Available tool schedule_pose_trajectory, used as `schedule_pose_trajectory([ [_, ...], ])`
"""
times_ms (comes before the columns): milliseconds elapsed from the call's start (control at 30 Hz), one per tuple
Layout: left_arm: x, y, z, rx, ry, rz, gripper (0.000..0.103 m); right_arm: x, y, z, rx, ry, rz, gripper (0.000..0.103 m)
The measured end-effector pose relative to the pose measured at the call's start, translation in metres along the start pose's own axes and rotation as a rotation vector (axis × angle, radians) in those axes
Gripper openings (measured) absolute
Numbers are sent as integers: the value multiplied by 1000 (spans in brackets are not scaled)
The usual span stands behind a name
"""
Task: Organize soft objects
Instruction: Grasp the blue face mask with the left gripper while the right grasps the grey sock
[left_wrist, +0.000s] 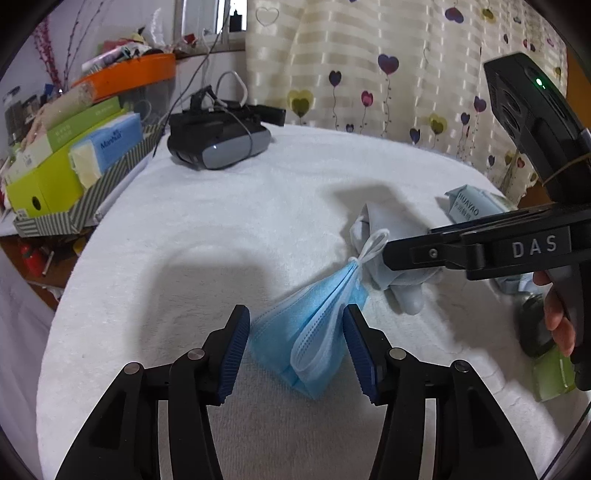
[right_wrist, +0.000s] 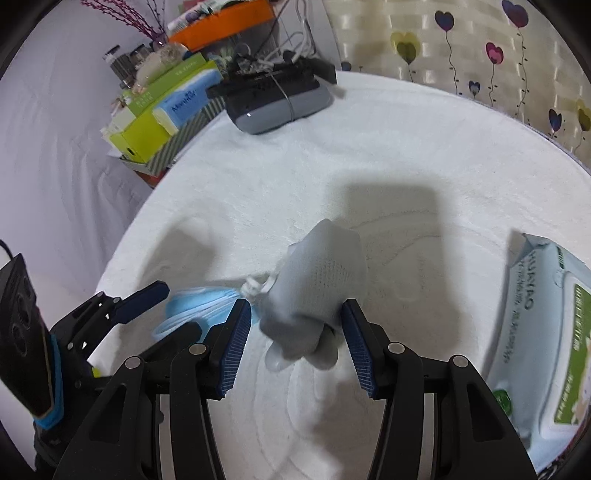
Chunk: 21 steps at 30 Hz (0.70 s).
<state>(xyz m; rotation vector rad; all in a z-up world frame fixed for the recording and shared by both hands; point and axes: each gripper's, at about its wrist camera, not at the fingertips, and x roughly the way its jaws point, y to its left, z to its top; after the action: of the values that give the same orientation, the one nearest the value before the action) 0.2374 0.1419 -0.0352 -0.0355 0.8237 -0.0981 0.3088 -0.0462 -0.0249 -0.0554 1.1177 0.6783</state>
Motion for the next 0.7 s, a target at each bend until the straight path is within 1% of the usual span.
schedule_pose_trajectory([
  [200,11,-6,0,6,19,23,52,13,-8,5,37,31,-23,52],
  [233,12,-8,0,9,19,32,52,13,-9,4,39,32,-25,49],
  [267,12,-8,0,11,21,38,52,13,-9,3,34,32,-25,42],
  [300,13,-8,0,10,25,49,50,11,-8,2,27,29,-34,40],
  [333,13,-10,0,8,30,60,48,10,-8,2,25,25,-34,34],
  [367,13,-11,-1,10,33,67,43,8,-9,1,23,23,-32,30],
  [433,12,-12,-1,10,34,80,36,5,-8,0,14,18,-31,27],
  [500,8,-12,-1,-4,35,81,24,1,-7,-2,11,15,-19,26],
  [600,-1,-11,-2,-45,33,63,19,-11,-5,-7,3,-6,-4,25],
  [700,-18,-14,-5,-87,6,56,19,-31,-1,-15,0,-43,20,25],
])
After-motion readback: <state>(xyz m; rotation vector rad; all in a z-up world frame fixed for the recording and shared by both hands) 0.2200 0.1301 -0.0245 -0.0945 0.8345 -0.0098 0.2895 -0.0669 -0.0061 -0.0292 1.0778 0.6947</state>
